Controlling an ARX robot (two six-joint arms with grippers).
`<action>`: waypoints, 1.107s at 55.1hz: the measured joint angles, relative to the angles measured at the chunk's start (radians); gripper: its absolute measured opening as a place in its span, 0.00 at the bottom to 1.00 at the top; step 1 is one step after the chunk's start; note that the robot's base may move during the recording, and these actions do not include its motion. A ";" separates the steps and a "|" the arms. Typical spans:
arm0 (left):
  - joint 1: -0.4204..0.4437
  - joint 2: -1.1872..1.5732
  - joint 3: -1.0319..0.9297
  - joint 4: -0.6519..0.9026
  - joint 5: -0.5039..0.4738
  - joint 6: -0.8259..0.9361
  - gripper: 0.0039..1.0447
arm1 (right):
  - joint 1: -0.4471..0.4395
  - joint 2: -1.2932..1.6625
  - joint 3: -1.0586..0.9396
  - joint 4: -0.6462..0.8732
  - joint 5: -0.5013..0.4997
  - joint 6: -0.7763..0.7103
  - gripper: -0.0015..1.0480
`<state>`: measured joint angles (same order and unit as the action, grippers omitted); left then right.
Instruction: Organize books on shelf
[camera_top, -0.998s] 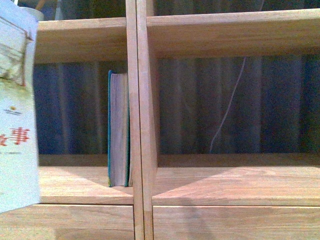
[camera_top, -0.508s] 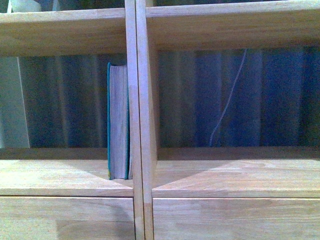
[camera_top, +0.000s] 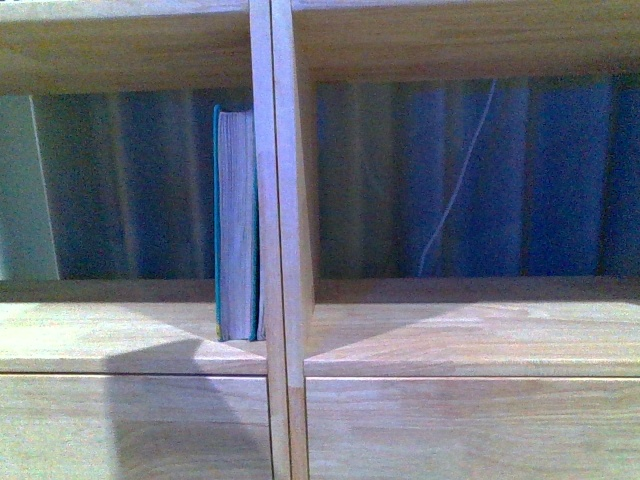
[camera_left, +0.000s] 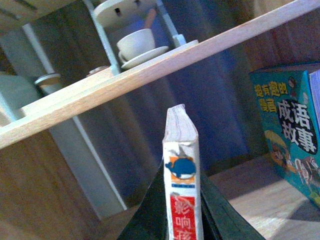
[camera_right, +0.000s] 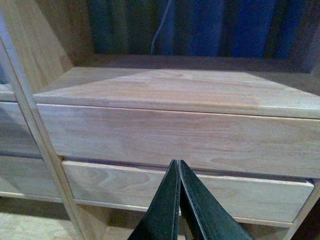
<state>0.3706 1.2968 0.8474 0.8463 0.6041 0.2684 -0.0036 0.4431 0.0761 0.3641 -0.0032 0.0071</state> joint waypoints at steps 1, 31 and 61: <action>-0.010 0.022 0.008 0.016 0.000 0.006 0.06 | 0.000 -0.008 -0.003 -0.005 0.000 0.000 0.03; -0.222 0.512 0.304 0.215 -0.019 0.046 0.06 | 0.000 -0.182 -0.063 -0.101 0.000 -0.001 0.03; -0.373 0.759 0.547 0.272 -0.074 0.018 0.06 | 0.000 -0.436 -0.063 -0.363 0.002 -0.001 0.03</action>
<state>-0.0021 2.0556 1.3941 1.1187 0.5301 0.2863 -0.0036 0.0074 0.0135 0.0013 -0.0010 0.0059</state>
